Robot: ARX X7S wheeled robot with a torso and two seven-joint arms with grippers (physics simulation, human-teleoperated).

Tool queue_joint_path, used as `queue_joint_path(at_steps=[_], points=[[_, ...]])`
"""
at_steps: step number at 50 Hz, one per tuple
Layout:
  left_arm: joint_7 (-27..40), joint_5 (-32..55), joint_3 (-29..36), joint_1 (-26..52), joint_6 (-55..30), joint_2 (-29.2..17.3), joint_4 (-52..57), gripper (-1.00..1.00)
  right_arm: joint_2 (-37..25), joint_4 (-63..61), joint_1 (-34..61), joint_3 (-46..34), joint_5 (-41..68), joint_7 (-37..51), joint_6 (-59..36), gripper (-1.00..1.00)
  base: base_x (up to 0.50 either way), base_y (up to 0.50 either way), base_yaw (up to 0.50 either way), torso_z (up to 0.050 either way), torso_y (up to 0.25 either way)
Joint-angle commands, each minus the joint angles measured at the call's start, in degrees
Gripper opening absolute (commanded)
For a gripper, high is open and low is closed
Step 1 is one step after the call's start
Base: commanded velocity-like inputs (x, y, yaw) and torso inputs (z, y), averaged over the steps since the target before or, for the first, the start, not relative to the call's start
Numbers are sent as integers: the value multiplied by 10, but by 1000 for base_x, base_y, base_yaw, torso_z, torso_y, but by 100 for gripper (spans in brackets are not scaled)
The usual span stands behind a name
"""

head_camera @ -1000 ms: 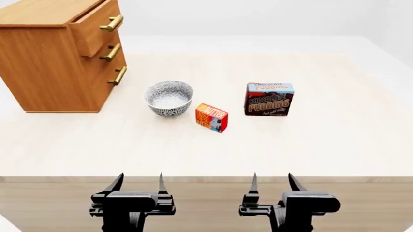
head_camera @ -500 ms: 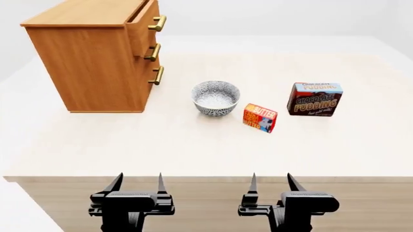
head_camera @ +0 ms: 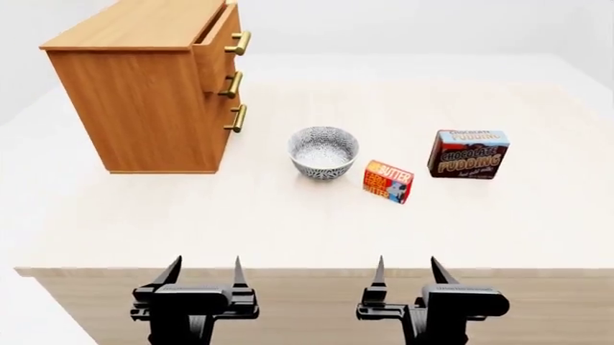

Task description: Put the butter at the back in the top drawer of the cabinet and close it.

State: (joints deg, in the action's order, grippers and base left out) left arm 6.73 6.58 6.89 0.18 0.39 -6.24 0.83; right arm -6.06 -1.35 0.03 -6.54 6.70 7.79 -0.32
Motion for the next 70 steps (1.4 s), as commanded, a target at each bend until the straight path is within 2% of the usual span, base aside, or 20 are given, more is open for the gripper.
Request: queue_joint_path(at_steps=[1, 5, 13, 24, 34, 44, 51, 59, 70], points=[[10, 16, 4, 1, -48, -12, 47, 100, -16, -72, -11, -6, 9, 15, -54, 100, 0, 0, 0, 50, 0], [15, 18, 8, 2, -90, -20, 91, 100, -25, -118, -11, -7, 13, 19, -95, 100, 0, 0, 0, 50, 0], [21, 30, 11, 25, -171, -34, 157, 100, -42, -211, 16, -7, 38, 28, -236, 100, 0, 0, 0, 50, 0], [30, 85, -8, 78, -341, -61, 299, 100, -60, -311, 89, 1, 66, 50, -413, 100, 0, 0, 0, 50, 0], [42, 117, -18, 152, -446, -73, 358, 100, -67, -357, 171, 16, 94, 61, -534, 100, 0, 0, 0, 50, 0], [48, 157, -29, 244, -544, -72, 379, 100, -70, -345, 273, 25, 124, 56, -635, 100, 0, 0, 0, 39, 0], [46, 176, -40, 288, -579, -72, 376, 100, -73, -351, 323, 29, 138, 56, -688, 100, 23, 0, 0, 0, 0], [51, 184, -49, 315, -596, -73, 370, 100, -73, -346, 347, 31, 148, 52, -707, 100, 475, -41, 0, 0, 0], [56, 184, -48, 321, -594, -75, 363, 100, -75, -353, 356, 38, 156, 55, -724, 100, 500, -36, 0, 0, 0]])
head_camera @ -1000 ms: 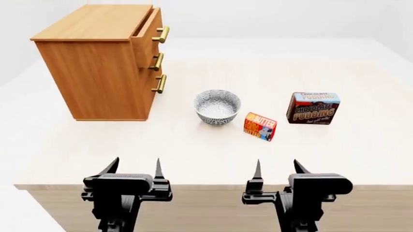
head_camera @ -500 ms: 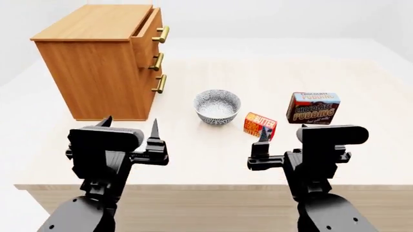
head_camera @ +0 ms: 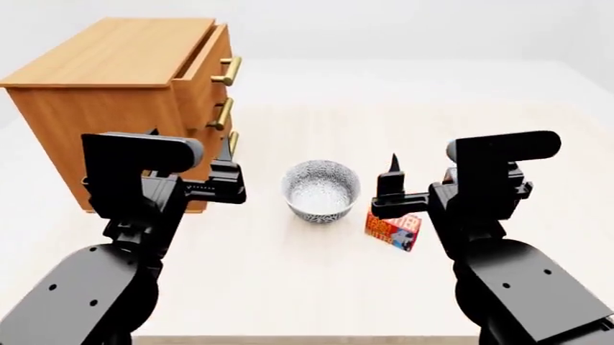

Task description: Put the butter at the back in the top drawer of the cabinet and close it.

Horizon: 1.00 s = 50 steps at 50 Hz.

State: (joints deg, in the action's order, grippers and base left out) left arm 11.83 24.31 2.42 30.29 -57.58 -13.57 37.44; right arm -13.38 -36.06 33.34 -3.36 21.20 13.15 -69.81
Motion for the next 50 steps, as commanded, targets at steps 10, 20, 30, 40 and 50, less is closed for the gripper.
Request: queue_joint_path(at_steps=[10, 20, 30, 40, 50], points=[[9, 10, -6, 21, -15, -3, 2, 100, -3, -13, 23, 7, 16, 4, -34, 100, 500, -36, 0, 0, 0], [13, 15, -7, 21, -18, -5, 7, 100, -3, -16, 22, 8, 20, 7, -36, 100, 500, -36, 0, 0, 2], [16, 18, -7, 20, -18, -7, 9, 100, -3, -24, 17, 13, 26, 9, -38, 100, 479, -25, 0, 0, 1], [21, 34, -17, 31, -44, -8, 20, 100, -7, -44, 8, 17, 30, 13, -35, 100, 16, 0, 0, 0, 0], [42, 89, -56, 102, -167, -4, 67, 100, -9, -59, 0, 20, 37, 17, -45, 100, 0, 0, 0, 0, 0]])
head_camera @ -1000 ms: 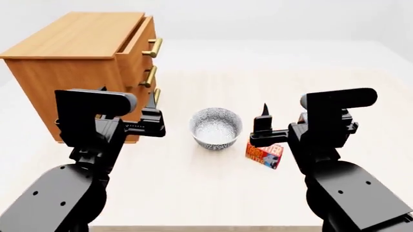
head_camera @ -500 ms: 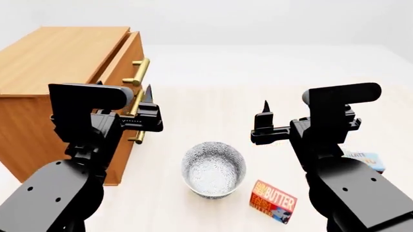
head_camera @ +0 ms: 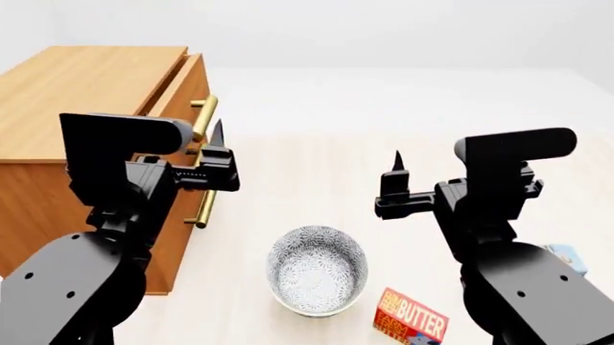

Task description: Put the butter at the back in the top drawer of the cabinet and close it.

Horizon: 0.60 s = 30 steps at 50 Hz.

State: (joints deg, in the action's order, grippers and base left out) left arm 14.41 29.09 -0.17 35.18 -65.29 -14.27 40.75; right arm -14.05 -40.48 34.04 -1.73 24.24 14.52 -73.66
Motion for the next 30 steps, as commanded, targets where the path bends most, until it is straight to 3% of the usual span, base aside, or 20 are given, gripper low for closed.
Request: queue_joint_path(at_steps=[1, 13, 19, 30], points=[[19, 46, -35, 63, -103, 4, 36, 100, -2, -16, -7, 5, 8, 4, -8, 100, 0, 0, 0, 0, 0], [45, 83, -69, 203, -239, 14, -11, 100, -4, -30, -4, 15, 19, 6, -27, 100, 0, 0, 0, 0, 0], [194, 240, -53, 271, -245, -28, -118, 100, -5, -35, -2, 19, 24, 9, -36, 100, 0, 0, 0, 0, 0], [314, 352, 23, 378, -244, -65, -296, 100, -8, -45, 3, 27, 32, 12, -49, 100, 0, 0, 0, 0, 0]])
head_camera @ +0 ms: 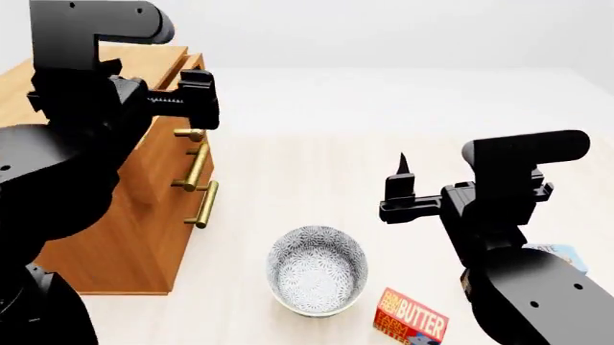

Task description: Put the butter at the back in the top drawer of the cabinet and close it.

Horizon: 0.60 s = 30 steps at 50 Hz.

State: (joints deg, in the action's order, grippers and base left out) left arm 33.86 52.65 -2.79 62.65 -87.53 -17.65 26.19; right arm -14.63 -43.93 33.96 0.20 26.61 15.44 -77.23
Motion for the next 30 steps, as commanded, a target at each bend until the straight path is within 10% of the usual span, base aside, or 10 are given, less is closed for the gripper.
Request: queue_joint_path(at_steps=[1, 30], points=[[127, 124, 58, 110, -21, -34, -165, 100, -3, -11, 4, 9, 9, 3, -14, 100, 0, 0, 0, 0, 0], [281, 330, 190, 300, -10, -43, -508, 100, -7, -22, 9, 21, 28, 10, -30, 100, 0, 0, 0, 0, 0]])
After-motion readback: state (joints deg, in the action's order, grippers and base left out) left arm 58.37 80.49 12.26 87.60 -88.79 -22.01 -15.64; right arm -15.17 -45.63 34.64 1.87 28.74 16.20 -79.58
